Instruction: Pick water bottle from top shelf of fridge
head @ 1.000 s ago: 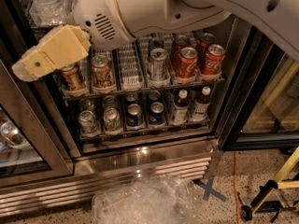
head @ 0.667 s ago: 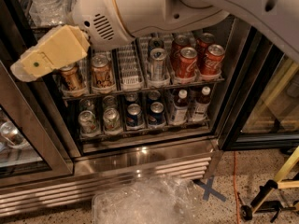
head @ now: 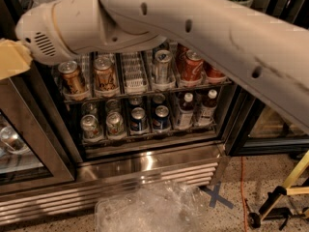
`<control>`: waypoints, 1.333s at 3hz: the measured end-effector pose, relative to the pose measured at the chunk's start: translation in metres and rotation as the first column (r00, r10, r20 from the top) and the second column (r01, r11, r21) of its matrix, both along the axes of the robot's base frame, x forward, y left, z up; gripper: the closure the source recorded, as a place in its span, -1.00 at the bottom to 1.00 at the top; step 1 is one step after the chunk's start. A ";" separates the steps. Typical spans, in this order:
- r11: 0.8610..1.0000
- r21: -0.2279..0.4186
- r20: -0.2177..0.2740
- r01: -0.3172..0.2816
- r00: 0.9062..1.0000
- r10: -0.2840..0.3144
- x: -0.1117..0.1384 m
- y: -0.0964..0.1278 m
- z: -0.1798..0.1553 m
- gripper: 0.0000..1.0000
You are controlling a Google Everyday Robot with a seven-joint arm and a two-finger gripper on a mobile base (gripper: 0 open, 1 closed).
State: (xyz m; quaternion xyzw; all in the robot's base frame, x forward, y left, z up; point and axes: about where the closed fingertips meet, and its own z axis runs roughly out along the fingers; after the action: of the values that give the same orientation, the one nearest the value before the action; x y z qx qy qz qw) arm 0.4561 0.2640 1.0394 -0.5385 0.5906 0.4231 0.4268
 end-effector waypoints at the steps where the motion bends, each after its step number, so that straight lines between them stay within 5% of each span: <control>1: 0.998 0.048 -0.023 0.043 0.999 -0.042 -0.006 0.038 0.001 -1.00; 2: 0.988 0.035 -0.009 0.152 0.988 -0.152 -0.024 0.054 -0.004 -1.00; 3: 0.957 0.019 0.123 0.290 0.949 -0.291 -0.044 0.040 -0.007 -1.00; 4: 0.905 0.071 0.193 0.419 0.884 -0.425 -0.103 0.024 -0.007 -1.00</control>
Offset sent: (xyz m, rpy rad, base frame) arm -0.0510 0.0717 0.0052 0.0354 -0.0216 -0.4076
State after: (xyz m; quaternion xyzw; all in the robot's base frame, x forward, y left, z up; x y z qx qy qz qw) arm 0.3531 0.2881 1.0322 -0.4316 0.6409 0.2708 0.5742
